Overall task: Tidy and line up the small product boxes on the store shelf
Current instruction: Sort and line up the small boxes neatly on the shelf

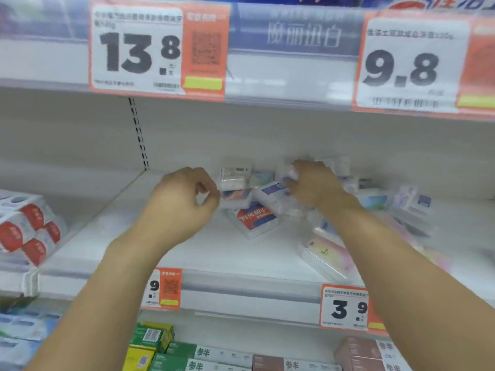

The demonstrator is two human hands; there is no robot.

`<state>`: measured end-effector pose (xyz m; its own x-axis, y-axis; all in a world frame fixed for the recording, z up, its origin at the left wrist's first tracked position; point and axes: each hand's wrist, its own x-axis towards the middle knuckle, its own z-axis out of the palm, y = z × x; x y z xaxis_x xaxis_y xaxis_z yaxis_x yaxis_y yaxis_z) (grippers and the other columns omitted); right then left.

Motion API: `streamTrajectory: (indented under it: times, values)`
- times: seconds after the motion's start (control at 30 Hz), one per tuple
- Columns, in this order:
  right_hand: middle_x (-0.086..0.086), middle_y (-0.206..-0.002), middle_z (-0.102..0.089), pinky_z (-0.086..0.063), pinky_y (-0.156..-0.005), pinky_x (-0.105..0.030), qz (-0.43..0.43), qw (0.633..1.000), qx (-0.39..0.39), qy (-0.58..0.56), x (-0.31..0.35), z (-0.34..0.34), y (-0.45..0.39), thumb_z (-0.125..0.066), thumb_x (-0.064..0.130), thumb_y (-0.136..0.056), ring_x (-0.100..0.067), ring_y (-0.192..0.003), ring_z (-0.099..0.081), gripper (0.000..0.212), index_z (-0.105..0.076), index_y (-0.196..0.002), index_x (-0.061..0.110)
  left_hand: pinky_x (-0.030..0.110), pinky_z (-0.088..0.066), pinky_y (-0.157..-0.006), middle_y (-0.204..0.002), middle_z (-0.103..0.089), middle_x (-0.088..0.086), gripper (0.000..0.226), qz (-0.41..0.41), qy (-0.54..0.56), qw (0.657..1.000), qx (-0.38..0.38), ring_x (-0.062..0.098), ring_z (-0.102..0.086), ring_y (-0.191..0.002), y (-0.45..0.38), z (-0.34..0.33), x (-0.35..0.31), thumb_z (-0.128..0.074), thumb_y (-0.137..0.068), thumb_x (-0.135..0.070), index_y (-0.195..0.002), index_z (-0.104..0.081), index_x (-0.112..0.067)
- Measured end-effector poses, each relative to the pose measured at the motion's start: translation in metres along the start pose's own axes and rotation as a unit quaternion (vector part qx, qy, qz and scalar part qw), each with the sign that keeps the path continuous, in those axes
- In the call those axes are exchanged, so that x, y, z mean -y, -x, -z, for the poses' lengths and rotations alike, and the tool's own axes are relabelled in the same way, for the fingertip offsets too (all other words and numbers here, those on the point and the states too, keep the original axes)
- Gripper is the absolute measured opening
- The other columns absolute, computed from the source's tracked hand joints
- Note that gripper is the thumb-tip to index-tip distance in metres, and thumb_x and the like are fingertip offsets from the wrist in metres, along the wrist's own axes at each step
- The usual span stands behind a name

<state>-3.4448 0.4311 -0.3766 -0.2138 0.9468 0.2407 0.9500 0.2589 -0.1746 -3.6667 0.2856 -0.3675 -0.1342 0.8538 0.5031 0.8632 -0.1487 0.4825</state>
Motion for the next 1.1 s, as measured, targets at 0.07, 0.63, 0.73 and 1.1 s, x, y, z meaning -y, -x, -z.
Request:
streamTrajectory:
  times: [0.07,0.63,0.73,1.1]
  values:
    - [-0.01,-0.126,-0.063,-0.039,-0.093,-0.028,0.0,0.99,-0.096,-0.1,-0.003,0.016,0.014,-0.054,0.034,-0.098,-0.033,-0.119,-0.054,0.037,-0.056,-0.129,0.012,0.026,-0.041,-0.071,-0.095,-0.063,-0.006,0.014,0.004,-0.012,0.998,0.054,0.015,-0.057,-0.086,-0.008,-0.027,-0.01,-0.063,-0.086,-0.031,-0.095,-0.067,-0.022]
    - [0.02,-0.124,-0.063,-0.047,-0.1,-0.024,0.024,0.912,-0.012,-0.409,-0.06,0.038,0.139,-0.08,0.061,-0.054,0.003,-0.116,-0.059,0.062,-0.067,-0.113,0.045,0.022,-0.037,-0.075,-0.115,-0.055,0.0,0.077,0.17,-0.031,0.967,0.185,0.017,-0.052,-0.096,-0.014,-0.091,-0.025,-0.085,-0.062,-0.042,-0.125,-0.046,-0.019]
    - [0.014,-0.122,-0.064,-0.053,-0.098,-0.032,0.031,0.892,-0.054,-0.447,-0.06,0.042,0.139,-0.084,0.042,-0.063,-0.004,-0.111,-0.064,0.044,-0.072,-0.105,0.041,0.02,-0.041,-0.071,-0.115,-0.049,-0.007,0.092,0.163,0.009,0.967,0.194,0.012,-0.054,-0.09,-0.014,-0.075,-0.029,-0.092,-0.048,-0.039,-0.126,-0.046,-0.021]
    - [-0.003,-0.104,-0.075,-0.058,-0.086,-0.036,-0.021,0.712,-0.107,-0.694,-0.068,0.047,0.139,-0.07,-0.004,-0.082,-0.023,-0.102,-0.071,0.036,-0.065,-0.111,0.016,0.03,-0.06,-0.065,-0.107,-0.066,0.005,0.089,0.034,0.327,0.931,0.158,0.019,-0.069,-0.08,-0.01,-0.036,-0.064,-0.089,-0.057,0.006,-0.122,-0.047,-0.037]
